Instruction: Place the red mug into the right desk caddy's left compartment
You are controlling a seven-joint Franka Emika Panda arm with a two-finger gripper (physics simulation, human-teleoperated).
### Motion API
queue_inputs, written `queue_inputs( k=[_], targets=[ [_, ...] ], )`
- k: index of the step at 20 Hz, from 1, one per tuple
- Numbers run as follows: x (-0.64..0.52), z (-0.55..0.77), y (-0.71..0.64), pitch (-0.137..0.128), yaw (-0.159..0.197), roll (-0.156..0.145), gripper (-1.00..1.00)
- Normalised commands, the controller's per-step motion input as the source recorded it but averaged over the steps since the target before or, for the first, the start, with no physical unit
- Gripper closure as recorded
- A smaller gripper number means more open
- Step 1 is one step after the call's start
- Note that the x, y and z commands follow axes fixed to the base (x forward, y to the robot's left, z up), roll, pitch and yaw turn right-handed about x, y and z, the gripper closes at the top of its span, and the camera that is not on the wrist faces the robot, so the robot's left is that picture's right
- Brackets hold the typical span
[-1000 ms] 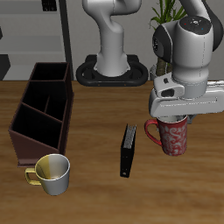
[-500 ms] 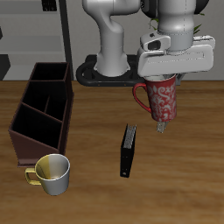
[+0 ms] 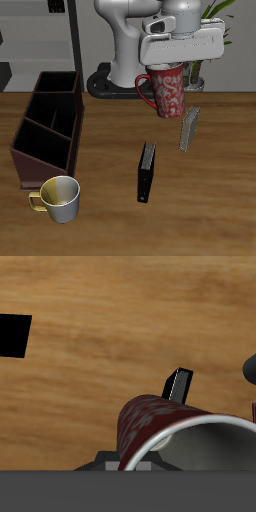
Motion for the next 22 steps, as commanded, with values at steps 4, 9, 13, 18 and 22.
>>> queue_inputs(
  k=[4,9,13,18,22],
  targets=[
    [-0.37,0.23,-0.41,0.001,-0.052,0.011,1.00],
    [-0.29,0.14,-0.47,-0.035,0.009,0.011,1.00],
    [-0.04,0.07,-0.44,-0.019,0.010,-0.038,1.00],
    [-0.03,0.05,-0.58,0.003,-0.048,-0.056,1.00],
    [-0.04,-0.04,-0.49,-0.007,-0.001,-0.051,1.00]
  ],
)
